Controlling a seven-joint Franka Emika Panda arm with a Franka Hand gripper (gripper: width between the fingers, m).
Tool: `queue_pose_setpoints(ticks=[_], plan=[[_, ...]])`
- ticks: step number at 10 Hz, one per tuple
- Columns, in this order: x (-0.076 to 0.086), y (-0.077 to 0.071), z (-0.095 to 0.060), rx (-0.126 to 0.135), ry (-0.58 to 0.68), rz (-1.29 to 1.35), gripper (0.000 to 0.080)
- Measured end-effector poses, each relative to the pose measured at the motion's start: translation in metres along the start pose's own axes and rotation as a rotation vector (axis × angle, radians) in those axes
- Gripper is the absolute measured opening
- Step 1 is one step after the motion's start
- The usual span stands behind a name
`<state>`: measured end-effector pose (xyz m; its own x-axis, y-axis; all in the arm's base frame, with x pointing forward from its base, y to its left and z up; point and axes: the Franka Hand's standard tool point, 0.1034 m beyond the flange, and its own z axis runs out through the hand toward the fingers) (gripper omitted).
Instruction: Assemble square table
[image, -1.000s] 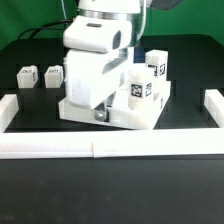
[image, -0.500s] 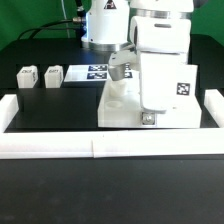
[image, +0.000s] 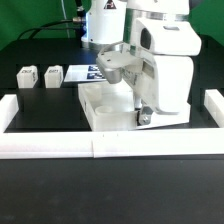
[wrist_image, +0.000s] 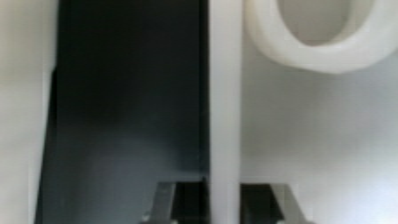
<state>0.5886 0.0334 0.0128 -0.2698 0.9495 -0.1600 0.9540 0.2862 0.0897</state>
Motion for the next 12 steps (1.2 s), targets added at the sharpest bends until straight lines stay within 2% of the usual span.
queue_pose_setpoints(ticks=[1,2,5,7,9,12], plan=[[0.012,0.002,-0.002,-0.004,0.001,-0.051,0.0073],[0.015,0.003,-0.002,-0.007,-0.003,-0.136,0.0073],[0.007,0.001,-0.001,-0.004,-0.019,-0.281,0.0072],[0.014,0.001,-0.001,-0.012,-0.034,-0.426,0.0069],[0.017,0.0,-0.001,-0.037,-0.03,-0.598,0.0066],[0.015,-0.001,-0.001,-0.032,-0.054,-0.766,0.0066]])
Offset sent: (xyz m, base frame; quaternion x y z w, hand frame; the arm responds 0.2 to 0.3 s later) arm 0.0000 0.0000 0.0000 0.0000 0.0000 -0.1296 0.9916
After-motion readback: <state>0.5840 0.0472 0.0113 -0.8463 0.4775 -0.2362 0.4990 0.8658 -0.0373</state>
